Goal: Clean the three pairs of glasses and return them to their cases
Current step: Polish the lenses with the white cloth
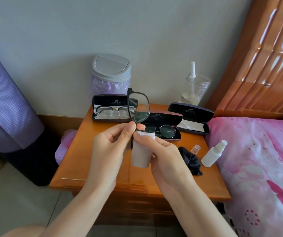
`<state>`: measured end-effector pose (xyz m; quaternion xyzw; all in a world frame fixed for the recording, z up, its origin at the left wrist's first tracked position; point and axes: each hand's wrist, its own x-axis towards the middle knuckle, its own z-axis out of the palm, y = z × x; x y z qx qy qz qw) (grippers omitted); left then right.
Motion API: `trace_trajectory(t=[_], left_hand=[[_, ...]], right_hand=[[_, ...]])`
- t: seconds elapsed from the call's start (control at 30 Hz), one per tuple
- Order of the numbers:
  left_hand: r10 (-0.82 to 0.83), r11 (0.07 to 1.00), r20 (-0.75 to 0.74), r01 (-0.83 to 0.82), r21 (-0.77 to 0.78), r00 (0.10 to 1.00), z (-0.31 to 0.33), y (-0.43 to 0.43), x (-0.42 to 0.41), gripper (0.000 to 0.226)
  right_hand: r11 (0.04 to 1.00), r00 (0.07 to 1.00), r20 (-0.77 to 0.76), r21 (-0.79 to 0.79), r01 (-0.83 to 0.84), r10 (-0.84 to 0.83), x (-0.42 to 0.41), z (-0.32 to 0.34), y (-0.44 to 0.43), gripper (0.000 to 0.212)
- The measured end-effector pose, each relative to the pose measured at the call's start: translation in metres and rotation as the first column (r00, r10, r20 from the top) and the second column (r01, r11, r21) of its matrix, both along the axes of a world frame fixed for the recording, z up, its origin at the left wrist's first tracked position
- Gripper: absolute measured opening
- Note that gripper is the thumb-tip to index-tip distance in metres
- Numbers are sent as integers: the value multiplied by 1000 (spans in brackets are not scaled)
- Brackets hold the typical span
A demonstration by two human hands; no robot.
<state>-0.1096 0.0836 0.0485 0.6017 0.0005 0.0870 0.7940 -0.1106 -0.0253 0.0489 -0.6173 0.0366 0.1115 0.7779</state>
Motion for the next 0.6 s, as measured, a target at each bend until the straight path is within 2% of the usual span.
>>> trace_trajectory(t=[0.17, 0.3, 0.47, 0.6], left_hand=[[-3, 1000, -50, 4, 24, 999, -6, 2, 2, 25], [-21, 999, -58, 19, -31, 998, -5, 2, 2, 21], [7, 996, -92, -15, -93, 996, -2, 1, 1, 21], [19, 983, -127, -42, -179, 992, -1, 1, 2, 21]], right_hand=[[999, 999, 1, 1, 37, -37, -1, 1, -7, 32], [995, 997, 17, -64, 73, -72, -2, -1, -13, 44], [987, 995, 30, -125, 97, -94, -8, -6, -18, 36], [986, 999, 24, -158, 52, -49, -16, -12, -18, 36]])
